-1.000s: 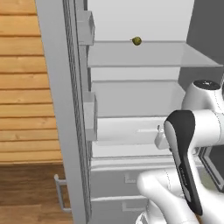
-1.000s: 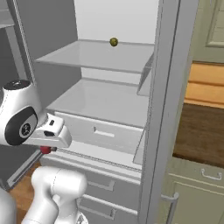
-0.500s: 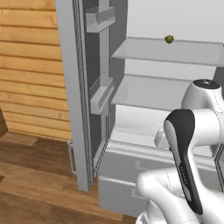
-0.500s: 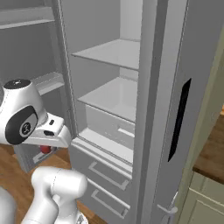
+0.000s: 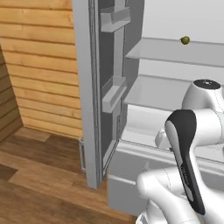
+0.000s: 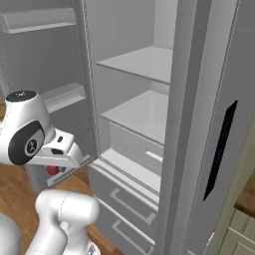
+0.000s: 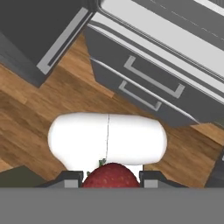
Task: Take the strawberry from the fridge and place it on top of the pancake, located on the dining counter.
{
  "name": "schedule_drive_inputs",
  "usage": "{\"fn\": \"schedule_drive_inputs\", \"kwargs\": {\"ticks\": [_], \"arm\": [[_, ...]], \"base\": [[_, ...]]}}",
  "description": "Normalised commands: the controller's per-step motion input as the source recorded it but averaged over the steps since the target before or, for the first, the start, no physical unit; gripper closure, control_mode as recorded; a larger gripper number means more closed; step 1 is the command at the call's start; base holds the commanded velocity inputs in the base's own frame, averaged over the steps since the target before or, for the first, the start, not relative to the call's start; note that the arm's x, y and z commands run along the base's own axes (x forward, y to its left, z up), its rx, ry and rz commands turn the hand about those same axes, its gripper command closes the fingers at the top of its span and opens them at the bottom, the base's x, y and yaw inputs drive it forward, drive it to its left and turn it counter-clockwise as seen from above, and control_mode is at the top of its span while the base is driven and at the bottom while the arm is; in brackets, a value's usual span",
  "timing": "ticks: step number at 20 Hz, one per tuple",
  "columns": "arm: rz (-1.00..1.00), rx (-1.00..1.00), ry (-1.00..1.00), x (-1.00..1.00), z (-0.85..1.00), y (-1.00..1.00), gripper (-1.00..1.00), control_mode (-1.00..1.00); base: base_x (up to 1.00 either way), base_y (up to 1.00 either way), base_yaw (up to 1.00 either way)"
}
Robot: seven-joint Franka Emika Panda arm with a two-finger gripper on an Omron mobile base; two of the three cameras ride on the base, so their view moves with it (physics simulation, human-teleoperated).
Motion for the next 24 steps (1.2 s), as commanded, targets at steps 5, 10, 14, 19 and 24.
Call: {"fn": "schedule_drive_inputs", "kwargs": {"ticks": [5, 10, 14, 19, 24], "arm": [[0.0, 0.0, 0.0, 0.0, 0.0, 0.0, 1.0, 1.0], [0.0, 0.0, 0.0, 0.0, 0.0, 0.0, 1.0, 1.0], [0.0, 0.0, 0.0, 0.0, 0.0, 0.0, 1.0, 1.0], [0.0, 0.0, 0.0, 0.0, 0.0, 0.0, 1.0, 1.0], [0.0, 0.0, 0.0, 0.0, 0.0, 0.0, 1.0, 1.0]], "base": [[-1.0, 0.05, 0.66], [-0.96, 0.05, 0.74], [-1.0, 0.28, 0.69], [-1.0, 0.37, 0.69], [-1.0, 0.4, 0.66]]}}
